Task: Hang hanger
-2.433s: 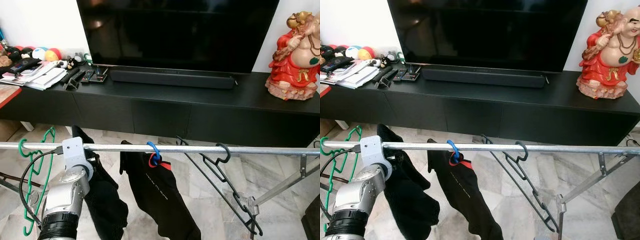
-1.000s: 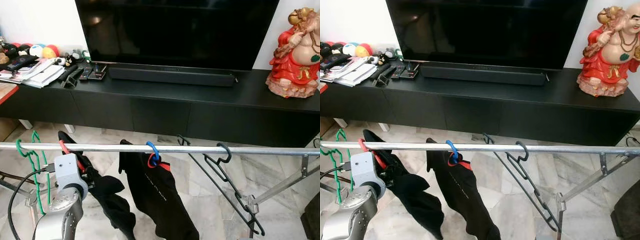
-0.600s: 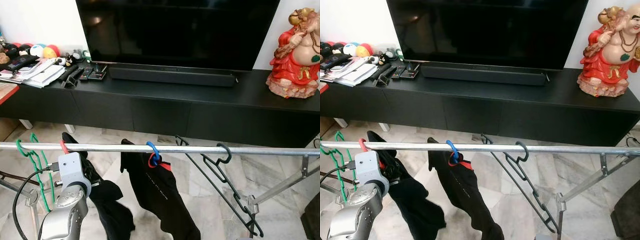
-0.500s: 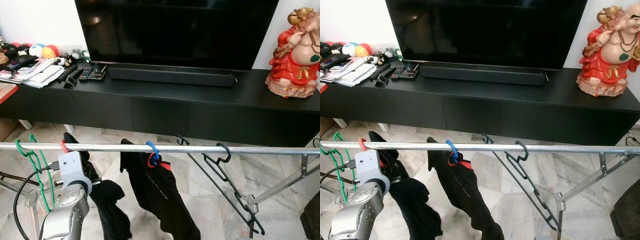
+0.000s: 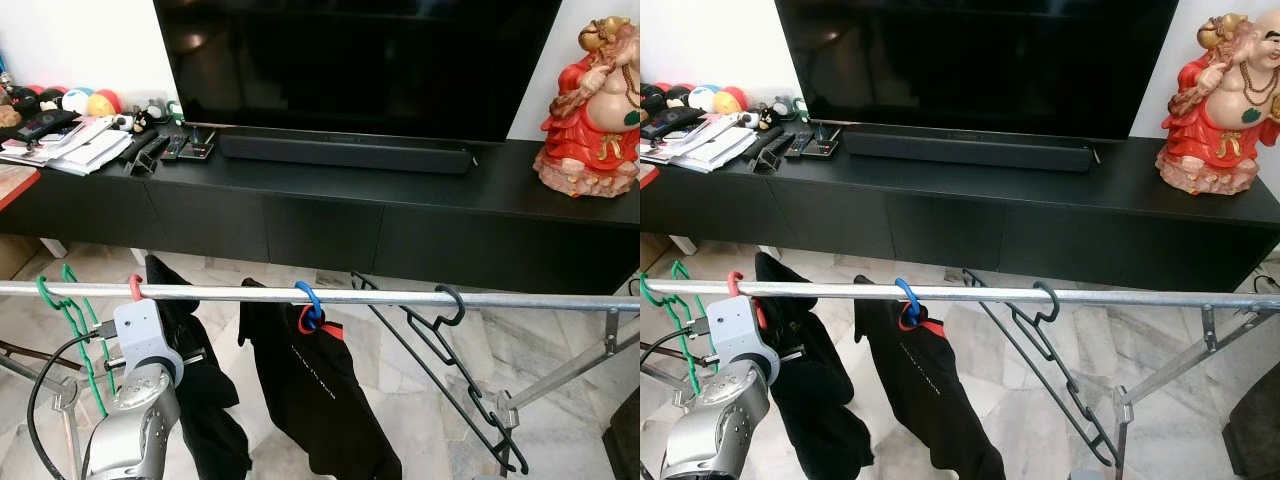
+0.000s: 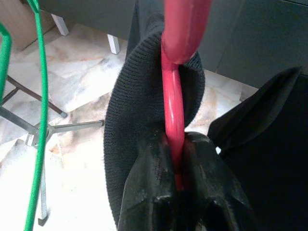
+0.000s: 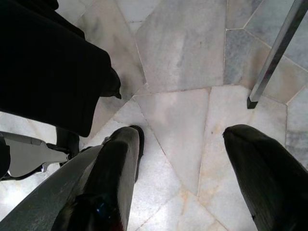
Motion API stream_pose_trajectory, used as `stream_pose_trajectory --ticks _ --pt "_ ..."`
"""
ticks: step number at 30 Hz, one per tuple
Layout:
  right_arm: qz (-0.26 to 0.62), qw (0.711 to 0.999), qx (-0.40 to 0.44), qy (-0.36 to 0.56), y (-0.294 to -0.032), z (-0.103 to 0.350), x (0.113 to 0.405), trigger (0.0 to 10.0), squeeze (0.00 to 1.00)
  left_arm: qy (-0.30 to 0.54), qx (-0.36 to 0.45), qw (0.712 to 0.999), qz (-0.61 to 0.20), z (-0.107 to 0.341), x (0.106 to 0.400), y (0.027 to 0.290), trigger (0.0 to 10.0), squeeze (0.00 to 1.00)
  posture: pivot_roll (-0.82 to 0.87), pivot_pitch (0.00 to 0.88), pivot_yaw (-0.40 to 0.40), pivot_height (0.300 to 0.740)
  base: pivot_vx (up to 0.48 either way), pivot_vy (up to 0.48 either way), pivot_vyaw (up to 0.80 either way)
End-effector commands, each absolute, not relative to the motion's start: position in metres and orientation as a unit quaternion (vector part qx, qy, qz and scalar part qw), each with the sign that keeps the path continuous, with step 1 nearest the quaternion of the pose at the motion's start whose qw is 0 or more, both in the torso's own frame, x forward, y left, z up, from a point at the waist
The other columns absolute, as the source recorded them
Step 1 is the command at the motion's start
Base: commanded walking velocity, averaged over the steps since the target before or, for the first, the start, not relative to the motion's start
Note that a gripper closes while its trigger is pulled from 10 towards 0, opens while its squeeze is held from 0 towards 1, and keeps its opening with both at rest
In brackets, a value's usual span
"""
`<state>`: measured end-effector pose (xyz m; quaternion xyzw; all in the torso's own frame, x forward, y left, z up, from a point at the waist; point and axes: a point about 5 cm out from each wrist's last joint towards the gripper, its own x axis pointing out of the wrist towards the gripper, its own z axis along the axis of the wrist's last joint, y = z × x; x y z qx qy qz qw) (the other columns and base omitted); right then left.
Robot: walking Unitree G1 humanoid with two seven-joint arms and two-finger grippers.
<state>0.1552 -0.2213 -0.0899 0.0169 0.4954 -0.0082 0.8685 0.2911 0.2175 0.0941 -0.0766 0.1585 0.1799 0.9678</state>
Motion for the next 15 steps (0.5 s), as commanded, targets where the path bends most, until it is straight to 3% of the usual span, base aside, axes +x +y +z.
stream_pose_trajectory --ticks 1,2,5,6,7,15 --pt "-0.009 0.867 0.021 0.497 -0.22 -0.091 0.153 10.0 0.0 0.172 -0.071 0.969 0.164 0.092 0.294 0.212 10.0 0.0 -0.02 0.074 -0.002 0.74 0.0 0.0 0.0" --pt "-0.009 0.867 0.021 0.498 -0.22 -0.091 0.153 10.0 0.0 0.174 -0.074 0.967 0.17 0.091 0.294 0.212 10.0 1.0 -0.02 0.075 -0.003 0.74 0.0 0.0 0.0" --pt "-0.009 0.867 0.021 0.498 -0.22 -0.091 0.153 10.0 0.0 0.172 -0.074 0.967 0.172 0.091 0.295 0.213 10.0 1.0 -0.02 0.074 -0.003 0.74 0.0 0.0 0.0" --pt "-0.008 0.867 0.021 0.498 -0.22 -0.091 0.153 10.0 0.0 0.17 -0.073 0.968 0.17 0.092 0.296 0.213 10.0 0.79 -0.02 0.074 -0.003 0.74 0.0 0.0 0.0" --pt "-0.008 0.867 0.021 0.498 -0.22 -0.091 0.153 10.0 0.0 0.168 -0.073 0.968 0.169 0.093 0.296 0.212 10.0 0.0 -0.02 0.074 -0.004 0.74 0.0 0.0 0.0" --pt "-0.009 0.867 0.021 0.497 -0.22 -0.091 0.153 10.0 0.0 0.163 -0.076 0.969 0.17 0.095 0.305 0.212 10.0 0.0 -0.02 0.074 -0.003 0.74 0.0 0.0 0.0"
